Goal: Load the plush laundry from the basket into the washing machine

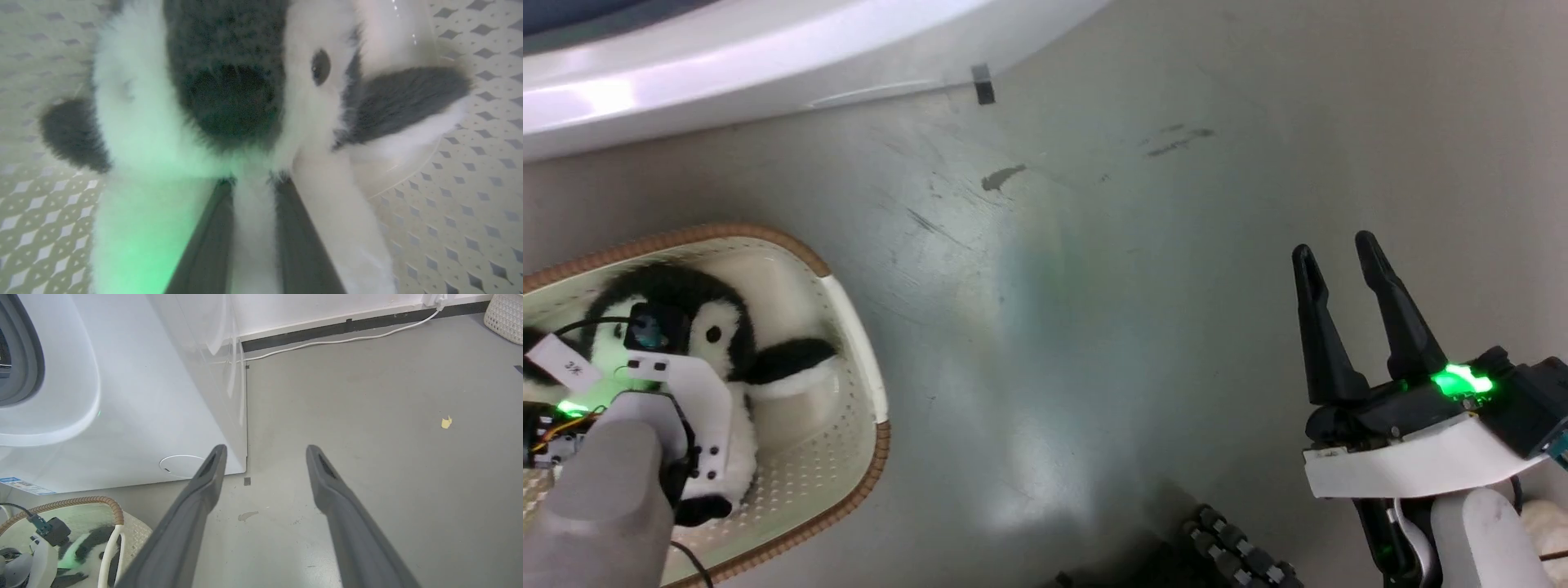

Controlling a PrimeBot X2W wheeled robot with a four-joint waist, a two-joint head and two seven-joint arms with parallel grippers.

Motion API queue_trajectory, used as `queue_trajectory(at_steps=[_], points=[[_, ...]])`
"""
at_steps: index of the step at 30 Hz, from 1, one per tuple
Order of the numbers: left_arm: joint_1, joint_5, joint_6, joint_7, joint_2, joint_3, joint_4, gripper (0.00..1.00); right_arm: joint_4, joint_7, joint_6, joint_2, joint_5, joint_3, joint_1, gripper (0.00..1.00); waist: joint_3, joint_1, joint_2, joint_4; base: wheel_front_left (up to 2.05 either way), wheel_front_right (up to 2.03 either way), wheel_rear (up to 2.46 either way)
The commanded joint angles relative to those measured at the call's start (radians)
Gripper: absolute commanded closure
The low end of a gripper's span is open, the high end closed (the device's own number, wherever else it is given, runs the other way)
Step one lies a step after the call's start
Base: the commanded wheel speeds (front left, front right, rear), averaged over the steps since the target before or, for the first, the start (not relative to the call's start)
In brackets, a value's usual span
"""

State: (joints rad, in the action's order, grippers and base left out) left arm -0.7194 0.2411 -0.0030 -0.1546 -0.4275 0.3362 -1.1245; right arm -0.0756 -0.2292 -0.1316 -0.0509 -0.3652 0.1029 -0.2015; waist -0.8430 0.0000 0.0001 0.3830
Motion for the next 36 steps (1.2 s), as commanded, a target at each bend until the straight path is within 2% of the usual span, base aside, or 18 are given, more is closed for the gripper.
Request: queue_trajectory(at_steps=[1,6,11,15,20,24,27,36], points=[[-0.012,0.010,-0.002,0.002,-0.009,0.009,-0.034,1.00,-0.005,-0.010,0.001,0.001,-0.013,0.001,-0.023,0.00,-0.010,0.0000,-0.0001,0.012,0.00,0.00,0.00],[-0.021,0.041,0.005,0.025,-0.029,0.013,-0.089,1.00,0.000,-0.020,0.001,0.001,-0.032,0.019,-0.041,0.00,-0.016,0.0000,-0.0001,0.045,0.00,0.00,0.00],[-0.008,0.093,0.011,0.108,-0.033,-0.002,-0.140,1.00,0.024,-0.031,0.001,0.001,-0.039,0.031,-0.071,0.00,0.029,0.0000,-0.0001,0.074,0.00,0.00,0.00],[0.034,0.126,0.012,0.195,0.018,-0.017,-0.147,1.00,0.043,-0.033,0.001,0.001,-0.007,0.011,-0.052,0.00,0.133,0.0000,-0.0001,0.041,0.00,0.00,0.00],[0.098,0.152,-0.004,0.352,0.097,-0.026,-0.123,1.00,0.061,-0.033,0.001,0.001,0.028,-0.004,-0.002,0.00,0.273,0.0000,-0.0001,-0.018,0.00,0.00,0.00],[0.152,0.150,-0.015,0.406,0.149,-0.015,-0.089,1.00,0.069,-0.033,0.001,0.001,0.066,-0.009,0.048,0.00,0.386,0.0000,-0.0001,-0.074,0.00,0.00,0.00],[0.195,0.162,-0.022,0.415,0.179,-0.027,-0.046,1.00,0.076,-0.033,0.001,0.001,0.090,-0.015,0.080,0.00,0.461,0.0000,-0.0001,-0.109,0.00,0.00,0.00],[0.401,0.114,0.000,0.416,0.207,-0.096,0.347,1.00,0.082,-0.033,0.001,0.001,0.158,-0.042,0.174,0.00,0.642,0.0000,-0.0001,-0.188,0.00,0.00,0.00]])
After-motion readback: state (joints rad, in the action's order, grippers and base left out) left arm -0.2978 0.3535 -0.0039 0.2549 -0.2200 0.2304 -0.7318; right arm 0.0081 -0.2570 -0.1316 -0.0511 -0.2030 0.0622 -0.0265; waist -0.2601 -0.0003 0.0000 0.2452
